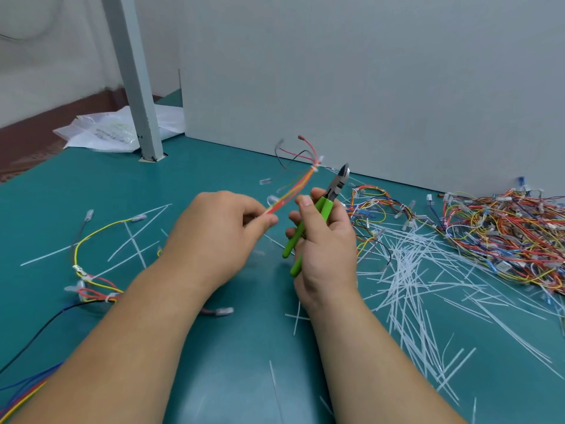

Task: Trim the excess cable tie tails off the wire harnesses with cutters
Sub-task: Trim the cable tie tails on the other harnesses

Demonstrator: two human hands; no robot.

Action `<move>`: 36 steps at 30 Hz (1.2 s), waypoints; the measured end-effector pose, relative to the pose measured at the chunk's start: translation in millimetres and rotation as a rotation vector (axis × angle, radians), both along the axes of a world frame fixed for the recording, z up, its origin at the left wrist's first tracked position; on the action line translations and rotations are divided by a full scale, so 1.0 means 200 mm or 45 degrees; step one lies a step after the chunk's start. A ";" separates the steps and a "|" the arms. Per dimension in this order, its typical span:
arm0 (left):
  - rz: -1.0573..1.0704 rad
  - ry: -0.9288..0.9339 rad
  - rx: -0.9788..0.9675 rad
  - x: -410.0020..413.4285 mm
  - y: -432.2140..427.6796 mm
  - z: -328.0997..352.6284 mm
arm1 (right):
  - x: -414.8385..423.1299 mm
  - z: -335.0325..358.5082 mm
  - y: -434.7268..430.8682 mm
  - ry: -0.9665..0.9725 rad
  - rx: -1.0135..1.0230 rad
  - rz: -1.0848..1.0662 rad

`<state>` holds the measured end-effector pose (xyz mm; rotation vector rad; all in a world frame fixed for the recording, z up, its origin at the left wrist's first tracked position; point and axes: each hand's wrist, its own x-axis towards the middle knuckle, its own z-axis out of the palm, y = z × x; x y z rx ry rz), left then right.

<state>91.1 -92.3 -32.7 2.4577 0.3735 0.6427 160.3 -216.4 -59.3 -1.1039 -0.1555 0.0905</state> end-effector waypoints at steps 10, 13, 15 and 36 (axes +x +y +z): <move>0.036 -0.302 0.027 0.01 -0.05 0.00 | -0.07 -0.01 0.04 0.094 0.016 0.388; 0.000 -0.280 -0.175 0.00 -0.07 0.01 | -0.06 -0.01 0.04 0.083 0.053 0.410; -0.024 -0.177 -0.246 0.00 -0.08 0.03 | -0.06 -0.01 0.04 0.069 0.089 0.372; -0.271 0.838 0.343 -0.13 -0.10 0.17 | 0.08 0.01 -0.03 0.071 0.077 -0.286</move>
